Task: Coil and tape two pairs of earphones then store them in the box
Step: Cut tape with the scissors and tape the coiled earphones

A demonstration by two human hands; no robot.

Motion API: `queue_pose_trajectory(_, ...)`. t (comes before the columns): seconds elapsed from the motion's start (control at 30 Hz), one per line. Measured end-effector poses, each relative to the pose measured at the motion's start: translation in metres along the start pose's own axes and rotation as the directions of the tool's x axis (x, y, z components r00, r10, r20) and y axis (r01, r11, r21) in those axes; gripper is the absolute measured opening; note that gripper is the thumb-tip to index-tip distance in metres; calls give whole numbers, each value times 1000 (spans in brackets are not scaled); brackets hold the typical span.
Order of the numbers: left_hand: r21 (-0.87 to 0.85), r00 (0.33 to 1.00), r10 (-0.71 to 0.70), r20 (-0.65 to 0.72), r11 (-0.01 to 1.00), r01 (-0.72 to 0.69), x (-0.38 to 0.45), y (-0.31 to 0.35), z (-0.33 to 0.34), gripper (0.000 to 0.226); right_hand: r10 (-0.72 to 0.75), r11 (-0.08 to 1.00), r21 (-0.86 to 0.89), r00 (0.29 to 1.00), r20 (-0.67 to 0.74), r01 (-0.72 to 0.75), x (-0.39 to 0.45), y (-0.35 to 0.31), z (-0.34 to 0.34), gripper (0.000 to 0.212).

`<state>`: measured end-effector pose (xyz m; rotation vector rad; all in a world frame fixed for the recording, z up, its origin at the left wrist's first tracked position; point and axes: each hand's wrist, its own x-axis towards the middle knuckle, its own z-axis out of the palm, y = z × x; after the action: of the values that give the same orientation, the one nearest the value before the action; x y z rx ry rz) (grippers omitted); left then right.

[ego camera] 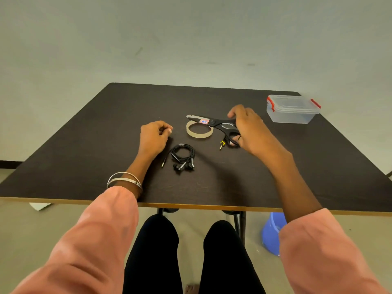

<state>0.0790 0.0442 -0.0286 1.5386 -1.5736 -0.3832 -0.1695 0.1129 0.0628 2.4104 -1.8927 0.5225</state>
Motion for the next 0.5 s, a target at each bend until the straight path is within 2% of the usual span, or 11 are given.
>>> queue_pose_trajectory(0.1, 9, 1000, 15, 1, 1000, -15, 2, -1, 1, 13, -76, 996, -42, 997, 22, 77, 11, -3, -7, 57)
queue_pose_trajectory(0.23, 19, 1000, 26, 5, 999, -26, 1, 0, 4, 14, -113, 969, -201, 983, 141, 140, 22, -1, -21, 79)
queue_pose_trajectory(0.3, 24, 1000, 30, 1, 999, -30, 1, -1, 3, 14, -153, 945, -261, 973, 171, 195, 27, -2, -27, 80)
queue_pose_trajectory(0.5, 41, 998, 69, 1, 997, -69, 0, 0, 2, 15, -222, 920, -258, 933, 283, 297, 42, -14, -32, 79)
